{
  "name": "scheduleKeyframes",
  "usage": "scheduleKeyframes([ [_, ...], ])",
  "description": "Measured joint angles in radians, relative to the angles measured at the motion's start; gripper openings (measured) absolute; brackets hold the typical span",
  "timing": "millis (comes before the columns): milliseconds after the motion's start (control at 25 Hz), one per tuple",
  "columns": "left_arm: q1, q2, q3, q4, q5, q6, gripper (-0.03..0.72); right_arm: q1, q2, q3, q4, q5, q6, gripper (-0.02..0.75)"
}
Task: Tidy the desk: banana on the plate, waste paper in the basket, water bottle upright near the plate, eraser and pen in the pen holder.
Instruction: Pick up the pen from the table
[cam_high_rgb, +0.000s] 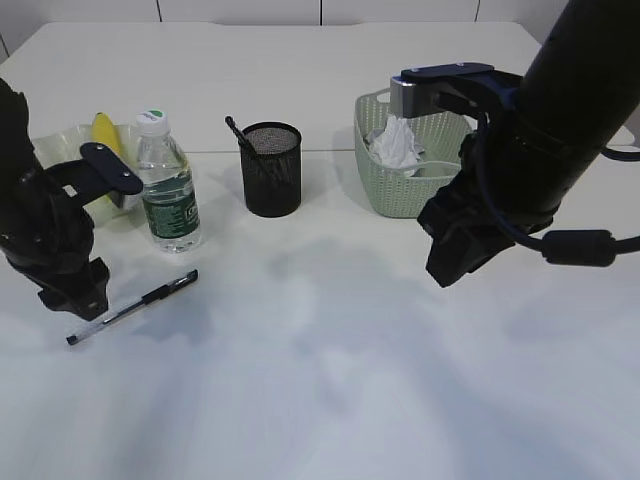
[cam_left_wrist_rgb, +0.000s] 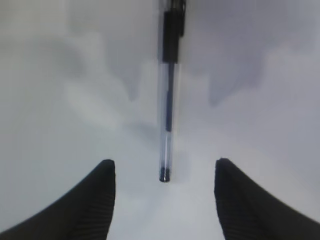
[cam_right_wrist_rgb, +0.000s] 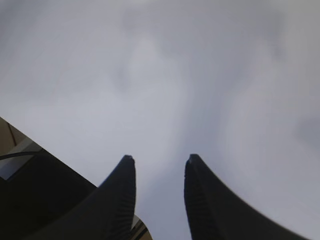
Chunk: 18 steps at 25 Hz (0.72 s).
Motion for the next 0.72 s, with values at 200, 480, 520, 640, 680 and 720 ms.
scheduleKeyframes([
  [200, 0.045, 0.005, 0.000, -0.011, -0.043, 0.027, 0.445, 0.000, 0.000, 0.000, 0.000, 0.000, 0.000, 0.249],
  [480, 0.074, 0.034, 0.000, -0.139, -0.059, 0.153, 0.445, 0.000, 0.000, 0.000, 0.004, 0.000, 0.000, 0.249],
  [520, 0.074, 0.038, 0.000, -0.157, -0.060, 0.171, 0.445, 0.000, 0.000, 0.000, 0.004, 0.000, 0.000, 0.249],
  [640, 0.074, 0.066, 0.000, -0.183, -0.060, 0.197, 0.445, 0.000, 0.000, 0.000, 0.004, 0.000, 0.000, 0.249],
  [680, 0.074, 0.076, 0.000, -0.184, -0.056, 0.199, 0.445, 0.000, 0.000, 0.000, 0.004, 0.000, 0.000, 0.249],
  [720, 0.074, 0.086, 0.000, -0.187, -0.052, 0.203, 0.445, 0.000, 0.000, 0.000, 0.004, 0.000, 0.000, 0.249],
])
